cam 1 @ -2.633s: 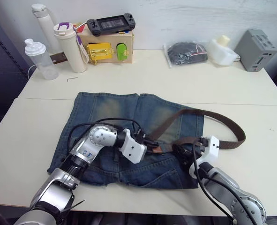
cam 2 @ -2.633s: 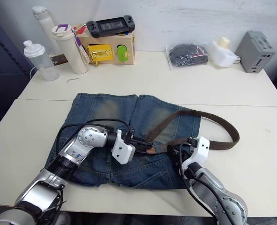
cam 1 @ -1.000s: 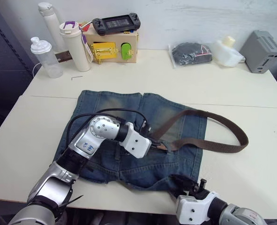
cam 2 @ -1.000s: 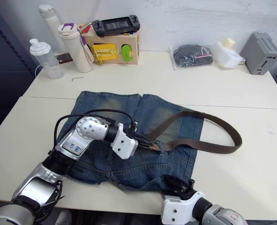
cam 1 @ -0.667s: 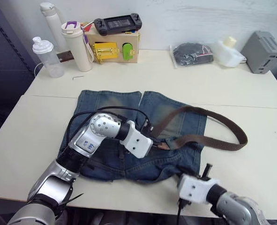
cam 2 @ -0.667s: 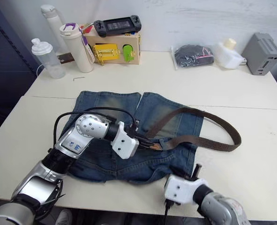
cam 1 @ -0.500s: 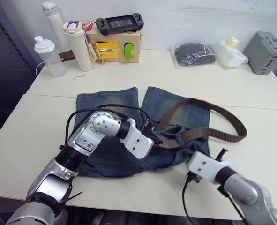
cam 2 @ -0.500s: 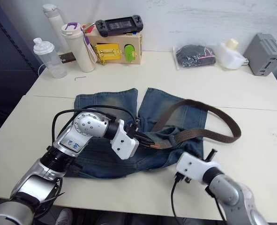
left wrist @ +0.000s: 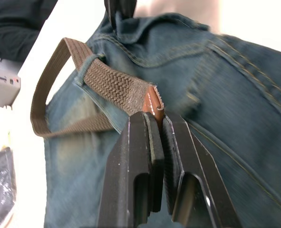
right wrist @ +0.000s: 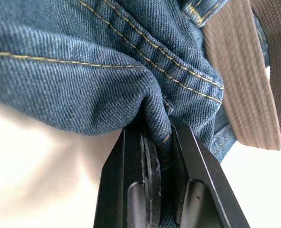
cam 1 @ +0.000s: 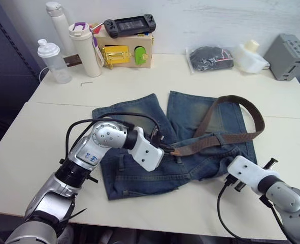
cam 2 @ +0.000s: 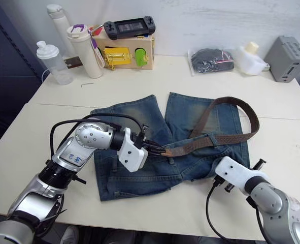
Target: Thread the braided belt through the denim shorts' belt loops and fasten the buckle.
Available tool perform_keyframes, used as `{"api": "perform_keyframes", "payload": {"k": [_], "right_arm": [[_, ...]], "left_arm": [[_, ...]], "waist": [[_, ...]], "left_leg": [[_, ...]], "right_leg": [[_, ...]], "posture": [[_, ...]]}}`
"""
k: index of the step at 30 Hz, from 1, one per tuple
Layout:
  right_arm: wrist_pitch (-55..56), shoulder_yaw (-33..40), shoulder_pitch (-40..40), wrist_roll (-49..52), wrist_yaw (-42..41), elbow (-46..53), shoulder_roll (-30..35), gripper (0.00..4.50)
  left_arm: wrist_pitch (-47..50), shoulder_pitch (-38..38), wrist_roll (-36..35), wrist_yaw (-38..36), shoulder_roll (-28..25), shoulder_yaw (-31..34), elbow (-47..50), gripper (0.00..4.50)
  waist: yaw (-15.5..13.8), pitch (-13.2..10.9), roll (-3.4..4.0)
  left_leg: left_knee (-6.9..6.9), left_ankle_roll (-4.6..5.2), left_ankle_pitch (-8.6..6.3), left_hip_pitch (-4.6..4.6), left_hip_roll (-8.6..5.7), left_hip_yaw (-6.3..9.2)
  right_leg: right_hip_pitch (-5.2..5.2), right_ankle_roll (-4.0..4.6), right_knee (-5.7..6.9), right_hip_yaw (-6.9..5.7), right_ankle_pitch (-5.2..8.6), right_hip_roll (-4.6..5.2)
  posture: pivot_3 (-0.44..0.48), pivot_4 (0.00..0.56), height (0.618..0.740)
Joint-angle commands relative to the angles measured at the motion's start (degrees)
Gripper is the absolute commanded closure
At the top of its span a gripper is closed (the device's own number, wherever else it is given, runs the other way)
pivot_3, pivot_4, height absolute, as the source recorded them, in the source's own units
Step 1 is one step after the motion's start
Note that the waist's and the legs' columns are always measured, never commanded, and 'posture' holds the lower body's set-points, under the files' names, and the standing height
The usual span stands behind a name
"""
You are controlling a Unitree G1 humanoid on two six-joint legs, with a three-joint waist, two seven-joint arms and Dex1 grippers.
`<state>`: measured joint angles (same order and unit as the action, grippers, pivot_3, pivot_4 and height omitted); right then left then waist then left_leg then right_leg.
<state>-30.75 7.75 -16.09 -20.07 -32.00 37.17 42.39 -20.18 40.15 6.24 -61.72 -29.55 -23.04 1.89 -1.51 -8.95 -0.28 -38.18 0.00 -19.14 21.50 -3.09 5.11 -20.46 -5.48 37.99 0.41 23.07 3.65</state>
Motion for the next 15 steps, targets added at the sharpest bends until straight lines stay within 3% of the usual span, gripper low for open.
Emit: {"api": "perform_keyframes", "payload": {"k": [1, 4, 8, 11, 14, 15], "right_arm": [[-3.56, 2.81, 1.42, 1.91, -0.72, 2.42, -1.41, 4.43], [-5.79, 4.46, 2.1, 3.72, -1.1, 3.56, -2.8, 4.43], [-10.71, 12.1, 2.37, 13.51, -7.8, 7.94, -3.67, 2.78], [-20.9, 20.34, 3.75, 24.16, -15.72, 12.62, -2.67, 1.34], [-40.68, 30.93, 12.7, 39.44, -23.97, 17.44, -2.3, 0.06], [-46.21, 33.57, 15.8, 43.27, -25.71, 18.19, -2.09, 0.06]], "left_arm": [[-1.99, -0.37, -3.4, 1.36, 0.89, 1.93, 1.65, 4.5], [-2.73, -1.58, -4.89, 1.36, 0.92, 2.21, 1.48, 4.5], [-6.84, -3.43, -4.6, 4.27, 1.52, 3.47, -0.41, 4.5], [-10.05, -4.18, -3.45, 5.97, 1.5, 4.0, -1.42, 4.5], [-12.92, -5.48, -3.49, 7.39, 1.29, 4.49, -1.23, 4.5], [-13.69, -5.74, -3.41, 7.86, 1.28, 4.61, -1.28, 4.5]], "waist": [[0.05, 0.0, 0.0], [0.19, 0.01, 0.01], [0.13, 0.01, 0.03], [0.17, 0.01, 0.04], [0.41, 0.02, 0.05], [0.56, 0.02, 0.06]], "left_leg": [[0.0, 0.0, 0.0, 0.0, 0.0, 0.0], [0.03, 0.0, 0.0, 0.0, 0.02, 0.0], [0.02, 0.0, 0.0, 0.0, 0.01, -0.01], [0.01, 0.0, 0.0, 0.0, 0.01, -0.01], [0.01, 0.0, 0.0, -0.01, 0.03, -0.02], [0.01, 0.0, 0.0, -0.02, 0.07, -0.14]], "right_leg": [[0.0, 0.0, -0.01, 0.0, 0.0, 0.0], [-0.01, 0.0, 0.0, -0.02, 0.0, -0.01], [-0.02, 0.0, 0.03, -0.01, 0.0, -0.01], [-0.01, 0.0, 0.02, -0.01, 0.0, -0.03], [-0.01, 0.0, 0.06, -0.02, 0.0, -0.05], [0.0, 0.0, 0.02, 0.0, 0.0, -0.07]], "posture": [[0.0, 0.15, 0.74], [0.0, 0.15, 0.74], [0.0, 0.15, 0.74], [0.0, 0.15, 0.74], [0.0, 0.15, 0.74], [0.0, 0.15, 0.74]]}}
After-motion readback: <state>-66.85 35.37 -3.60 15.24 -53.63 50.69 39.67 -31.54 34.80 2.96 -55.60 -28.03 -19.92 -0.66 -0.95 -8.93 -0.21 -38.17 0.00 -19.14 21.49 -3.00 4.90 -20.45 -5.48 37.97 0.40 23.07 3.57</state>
